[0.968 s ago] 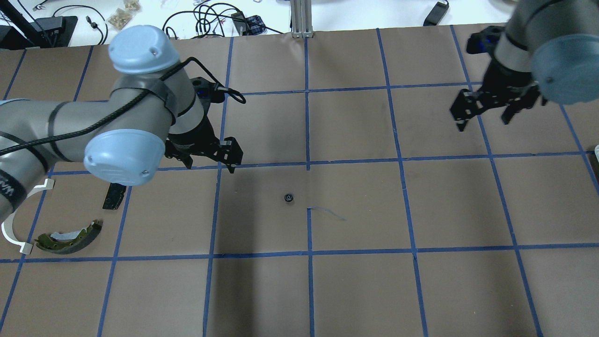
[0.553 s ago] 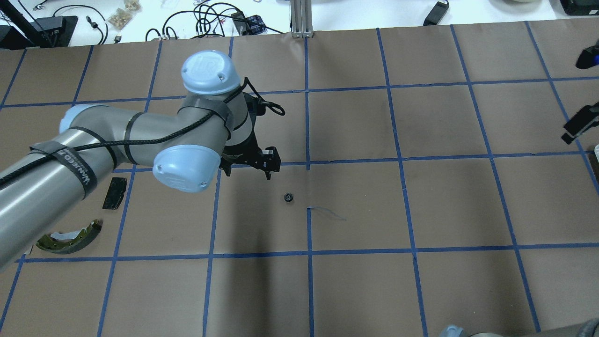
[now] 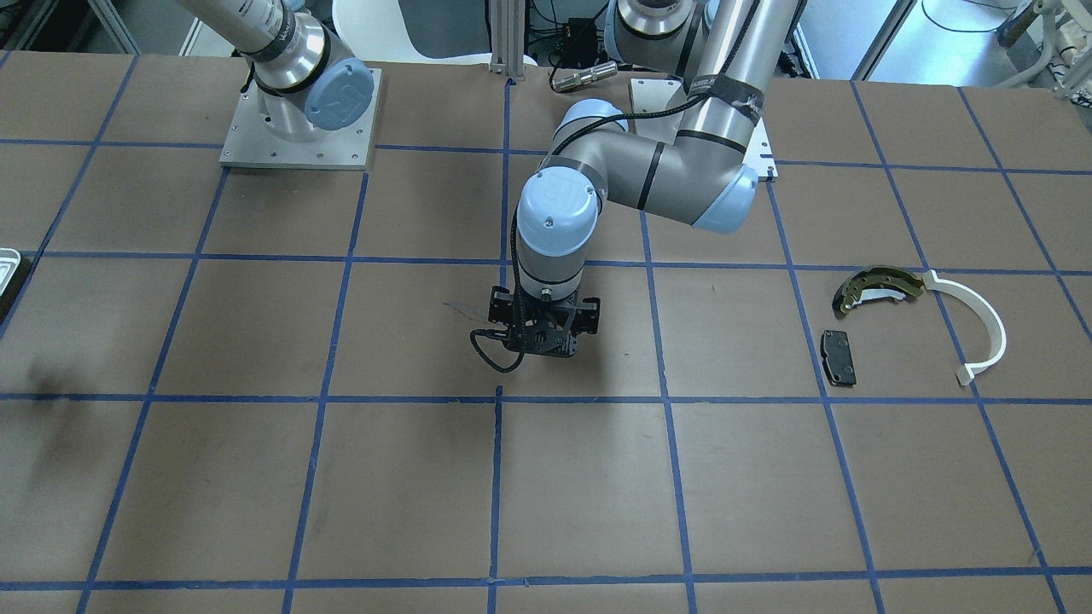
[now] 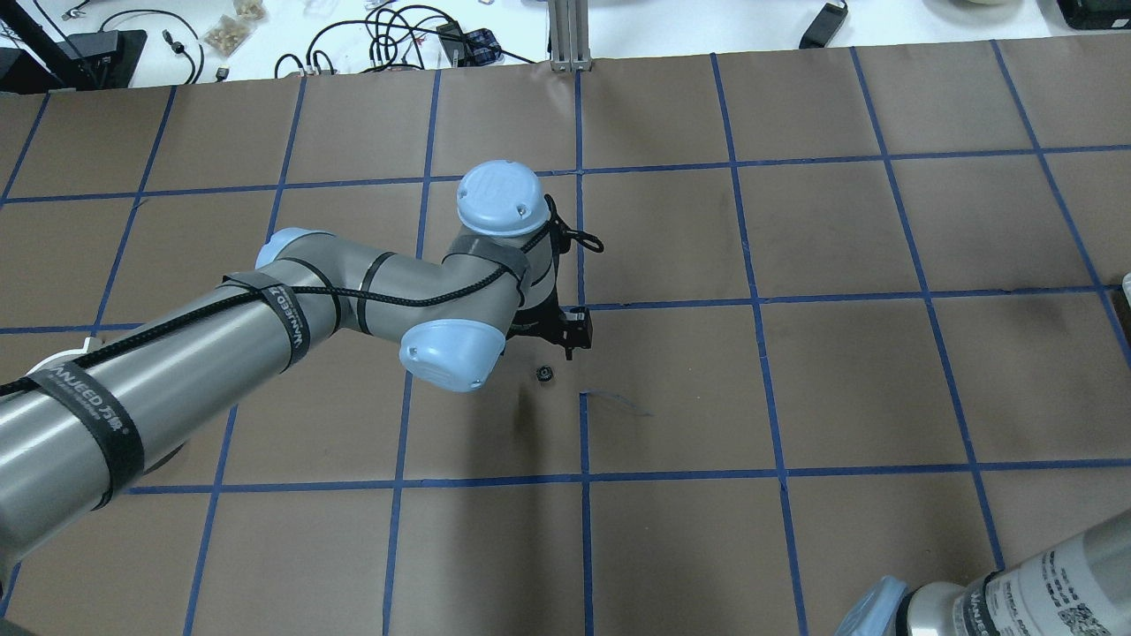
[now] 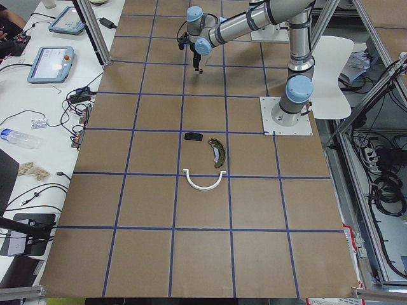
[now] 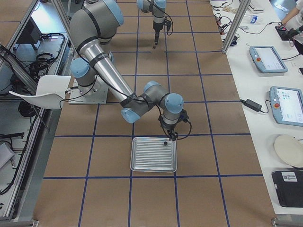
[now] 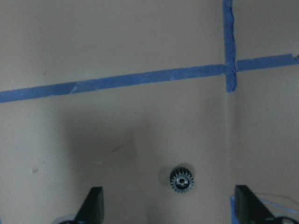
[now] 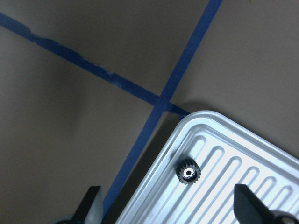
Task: Place bearing gear from tray to pile
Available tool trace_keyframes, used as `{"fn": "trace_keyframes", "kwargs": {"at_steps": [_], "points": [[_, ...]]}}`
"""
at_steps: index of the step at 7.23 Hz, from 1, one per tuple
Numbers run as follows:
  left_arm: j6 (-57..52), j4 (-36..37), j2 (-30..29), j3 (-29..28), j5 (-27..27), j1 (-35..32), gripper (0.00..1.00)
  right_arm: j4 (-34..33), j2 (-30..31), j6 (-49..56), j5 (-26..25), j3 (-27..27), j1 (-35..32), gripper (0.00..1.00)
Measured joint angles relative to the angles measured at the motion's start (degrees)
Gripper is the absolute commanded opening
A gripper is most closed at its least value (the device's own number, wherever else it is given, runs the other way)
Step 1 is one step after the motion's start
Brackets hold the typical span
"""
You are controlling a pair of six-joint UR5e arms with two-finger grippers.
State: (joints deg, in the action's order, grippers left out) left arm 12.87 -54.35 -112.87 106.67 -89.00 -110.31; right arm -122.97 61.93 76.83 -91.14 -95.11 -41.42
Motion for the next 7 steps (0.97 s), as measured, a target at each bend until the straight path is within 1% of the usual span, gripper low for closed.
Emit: {"fn": "trace_keyframes", "kwargs": {"at_steps": [1, 2, 3, 6, 7], "points": [[0.0, 0.2, -1.0, 0.0, 0.0, -0.5, 0.74, -0.3, -1.2, 0.4, 0.4, 0.3, 0.7, 0.74], [-0.2, 0.3, -1.7, 0.0, -0.1, -0.7, 0.58, -0.4, -1.9, 0.5, 0.7, 0.5, 1.2, 0.72], [-0.6, 0.3, -2.1, 0.1, -0.2, -0.8, 0.56, -0.5, -2.3, 0.6, 0.8, 0.8, 1.4, 0.7], [-0.8, 0.2, -2.3, 0.3, -0.5, -0.9, 0.56, -0.4, -4.3, 1.6, 1.6, 2.5, 2.1, 0.7], [-0.8, 0.2, -2.3, 0.3, -0.5, -0.9, 0.42, -0.4, -4.8, 1.8, 1.8, 2.9, 2.2, 0.7]]}}
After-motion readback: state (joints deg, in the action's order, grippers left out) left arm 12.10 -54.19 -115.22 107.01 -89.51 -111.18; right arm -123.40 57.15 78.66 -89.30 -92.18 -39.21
